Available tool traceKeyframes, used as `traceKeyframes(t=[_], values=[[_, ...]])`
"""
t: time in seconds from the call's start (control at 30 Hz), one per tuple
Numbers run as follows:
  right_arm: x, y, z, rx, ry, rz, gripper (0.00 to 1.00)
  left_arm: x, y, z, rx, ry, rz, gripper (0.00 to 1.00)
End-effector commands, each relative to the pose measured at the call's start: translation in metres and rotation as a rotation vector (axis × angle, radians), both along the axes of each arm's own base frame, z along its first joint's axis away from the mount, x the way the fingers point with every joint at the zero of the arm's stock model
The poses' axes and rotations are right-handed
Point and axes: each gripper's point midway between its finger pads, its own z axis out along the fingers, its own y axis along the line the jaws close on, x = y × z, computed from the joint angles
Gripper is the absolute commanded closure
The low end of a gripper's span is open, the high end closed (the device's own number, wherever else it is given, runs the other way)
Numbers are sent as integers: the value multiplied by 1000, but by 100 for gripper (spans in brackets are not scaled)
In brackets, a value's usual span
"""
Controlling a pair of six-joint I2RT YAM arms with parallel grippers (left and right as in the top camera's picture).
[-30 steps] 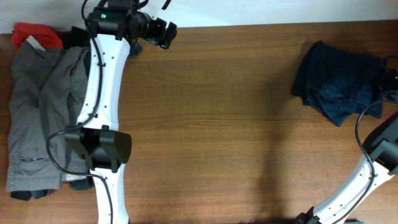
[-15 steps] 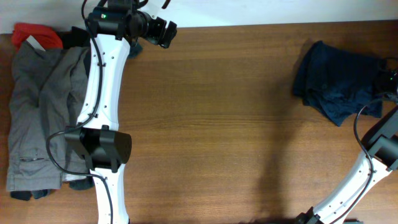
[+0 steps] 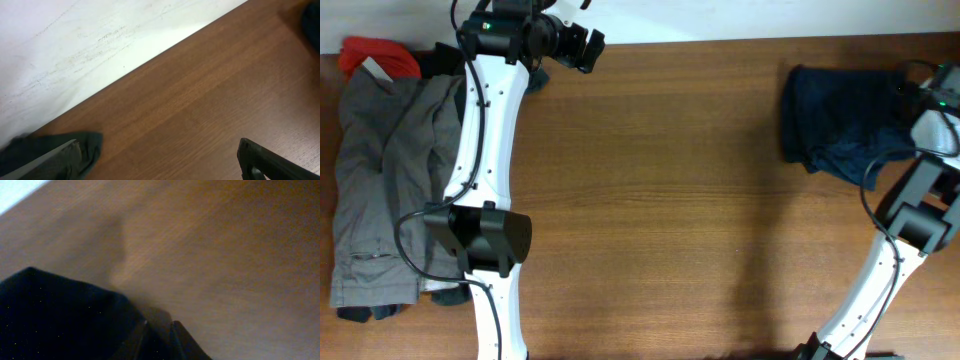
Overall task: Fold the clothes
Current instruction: 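Press and tidy the folded shorts at the right edge with the right gripper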
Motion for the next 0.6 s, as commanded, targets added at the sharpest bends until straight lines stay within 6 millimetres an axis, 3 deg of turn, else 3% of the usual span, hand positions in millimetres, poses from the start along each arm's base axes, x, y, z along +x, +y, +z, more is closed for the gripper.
traceKeyframes(t=[0.0, 0.1, 0.2, 0.33, 0.43, 0.57], values=[[3, 15, -33, 42, 25, 3, 76, 2, -1, -9, -11, 20, 4, 1], [5, 9, -22, 38, 10, -4, 65, 4, -2, -17, -8, 34, 5, 1], [2, 0, -1, 38, 20, -12, 36, 7, -2, -27, -5, 52, 4, 1], [-2, -11, 46, 21, 27, -6, 2, 10, -3, -33, -5, 52, 5, 1], [0, 4, 92, 46, 18, 87, 1, 16, -4, -28, -11, 22, 4, 1], [-7, 55, 141, 133, 23, 264, 1, 19, -4, -25, -14, 4, 5, 1]])
